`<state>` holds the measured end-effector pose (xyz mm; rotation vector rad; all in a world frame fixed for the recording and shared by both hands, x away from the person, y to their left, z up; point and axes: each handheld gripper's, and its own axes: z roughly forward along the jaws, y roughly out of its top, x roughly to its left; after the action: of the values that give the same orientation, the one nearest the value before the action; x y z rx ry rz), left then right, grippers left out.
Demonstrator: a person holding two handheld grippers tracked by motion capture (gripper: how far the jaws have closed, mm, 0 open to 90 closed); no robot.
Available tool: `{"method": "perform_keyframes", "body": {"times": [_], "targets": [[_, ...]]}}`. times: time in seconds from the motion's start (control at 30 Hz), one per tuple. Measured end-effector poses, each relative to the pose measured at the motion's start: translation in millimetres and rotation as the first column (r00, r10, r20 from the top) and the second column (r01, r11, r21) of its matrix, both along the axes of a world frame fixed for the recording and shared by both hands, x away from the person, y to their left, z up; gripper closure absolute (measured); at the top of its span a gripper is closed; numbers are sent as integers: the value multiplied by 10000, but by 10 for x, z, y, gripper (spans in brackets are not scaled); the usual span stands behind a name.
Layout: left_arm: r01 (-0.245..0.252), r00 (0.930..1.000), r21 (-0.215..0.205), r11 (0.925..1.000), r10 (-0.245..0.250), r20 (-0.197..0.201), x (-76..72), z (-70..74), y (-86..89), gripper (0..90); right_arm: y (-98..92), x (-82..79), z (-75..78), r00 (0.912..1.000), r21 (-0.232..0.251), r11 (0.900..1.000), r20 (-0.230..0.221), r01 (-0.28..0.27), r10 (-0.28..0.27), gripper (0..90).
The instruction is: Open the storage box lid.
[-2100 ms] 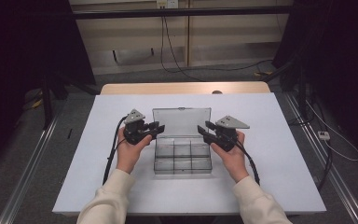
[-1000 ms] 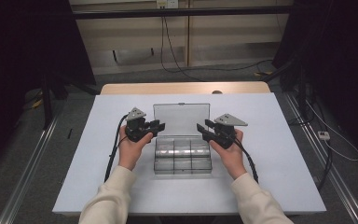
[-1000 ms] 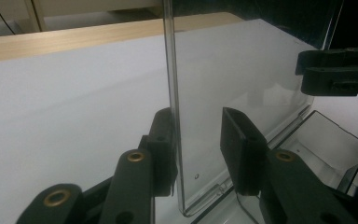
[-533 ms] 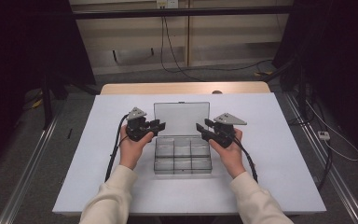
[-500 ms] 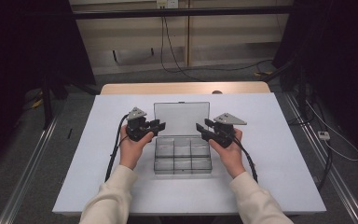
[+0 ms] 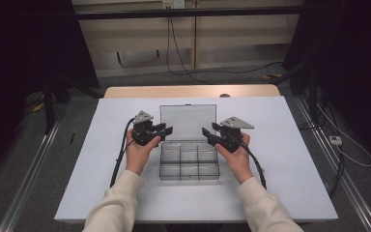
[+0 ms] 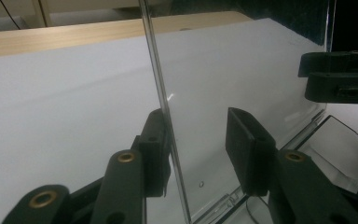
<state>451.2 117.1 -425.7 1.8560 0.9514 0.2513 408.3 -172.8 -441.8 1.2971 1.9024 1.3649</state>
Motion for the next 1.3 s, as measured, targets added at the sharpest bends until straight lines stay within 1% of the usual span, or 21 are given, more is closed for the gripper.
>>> {"method": "perform_keyframes", "body": {"times": [0.33, 0.43, 0.67, 0.77, 0.83, 0.93, 1.0, 1.1, 1.17, 1.23, 1.3], "targets": [[-87, 9999, 40, 10000, 87, -64, 16, -13, -21, 575, 10, 16, -11, 10000, -3, 10000, -93, 26, -26, 492], [-110, 9999, -33, 9999, 110, -98, 21, -20, -29, 570, 17, 22, -16, 9999, 10, 10000, -134, 51, -51, 482], [-174, 9998, 130, 9998, 175, -80, 28, -31, -50, 543, 28, 38, -26, 9997, 39, 10000, -215, 86, -85, 464], [-259, 9996, 31, 9997, 259, -121, 29, -42, -62, 533, 30, 45, -33, 9997, 77, 9999, -236, 107, -105, 457], [-259, 9996, 116, 9996, 261, -143, 32, -43, -63, 527, 31, 49, -36, 9996, 81, 9999, -256, 115, -113, 453], [-304, 9994, 90, 9995, 305, -146, 37, -51, -79, 514, 30, 55, -43, 9995, 114, 9998, -288, 135, -132, 450], [-289, 9995, 167, 9994, 291, -138, 43, -56, -81, 504, 28, 59, -47, 9993, 154, 9998, -332, 147, -142, 449], [-316, 9993, 133, 9994, 319, -204, 49, -65, -92, 492, 25, 67, -56, 9992, 181, 9997, -362, 161, -154, 446], [-319, 9992, 182, 9993, 323, -222, 53, -71, -97, 482, 26, 71, -61, 9991, 209, 9996, -392, 180, -172, 443], [-349, 9990, 117, 9993, 352, -277, 57, -77, -102, 476, 26, 74, -64, 9990, 222, 9996, -412, 186, -177, 441], [-330, 9990, 196, 9993, 336, -300, 64, -82, -101, 470, 25, 77, -69, 9989, 217, 9996, -438, 198, -188, 439]]}}
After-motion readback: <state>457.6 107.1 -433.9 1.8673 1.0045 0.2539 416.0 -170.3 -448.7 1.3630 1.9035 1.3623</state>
